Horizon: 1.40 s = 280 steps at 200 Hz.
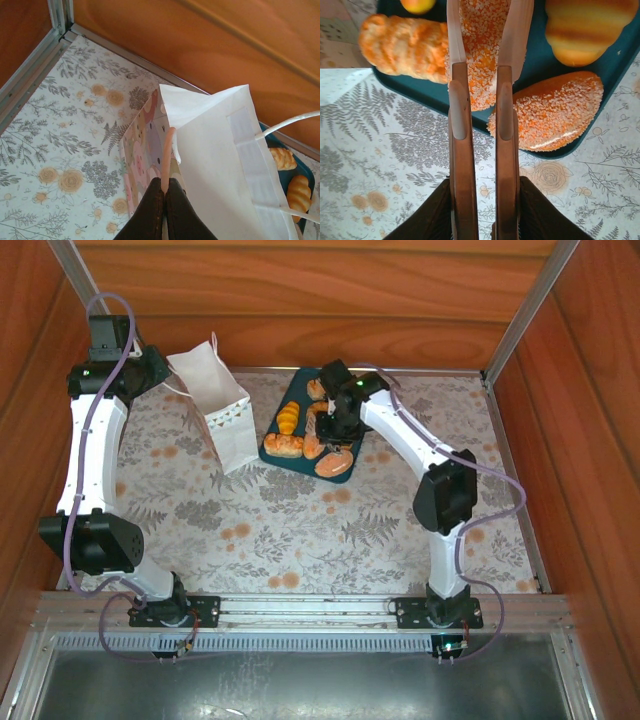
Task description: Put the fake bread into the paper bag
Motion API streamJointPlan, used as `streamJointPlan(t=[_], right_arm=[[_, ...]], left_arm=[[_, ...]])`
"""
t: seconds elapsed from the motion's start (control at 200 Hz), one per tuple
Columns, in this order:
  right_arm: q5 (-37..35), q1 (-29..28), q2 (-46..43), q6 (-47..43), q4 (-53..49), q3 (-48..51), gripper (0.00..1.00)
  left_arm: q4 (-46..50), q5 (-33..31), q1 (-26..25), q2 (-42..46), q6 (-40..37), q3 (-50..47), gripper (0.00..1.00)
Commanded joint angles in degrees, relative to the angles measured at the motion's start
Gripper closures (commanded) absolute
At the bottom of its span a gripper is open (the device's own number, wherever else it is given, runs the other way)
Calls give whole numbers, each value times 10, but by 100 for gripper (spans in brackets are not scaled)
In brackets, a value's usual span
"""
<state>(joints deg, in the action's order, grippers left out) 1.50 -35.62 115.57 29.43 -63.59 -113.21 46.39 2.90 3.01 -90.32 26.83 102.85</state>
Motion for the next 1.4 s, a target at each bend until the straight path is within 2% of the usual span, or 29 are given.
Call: streamJointPlan(t=[0.0,0.235,0.41,0.715,1.154,1.394], right_arm=[[-11,-1,-42,11,11,-6,78],[-13,0,-76,22,23,-1,79],[16,1,-118,34,54,-5,80],[59,-28,-140,40,80,-89,81],[117,-129,-82,12,126,-249,80],[164,-143,-22,-7,175,-323,80]], left_arm=[[3,7,4,0,2,8,100],[3,7,4,2,2,8,100],[3,9,3,2,2,9,100],[3,12,4,2,2,7,100],[3,16,3,1,4,9,100],[3,17,4,0,5,10,100]])
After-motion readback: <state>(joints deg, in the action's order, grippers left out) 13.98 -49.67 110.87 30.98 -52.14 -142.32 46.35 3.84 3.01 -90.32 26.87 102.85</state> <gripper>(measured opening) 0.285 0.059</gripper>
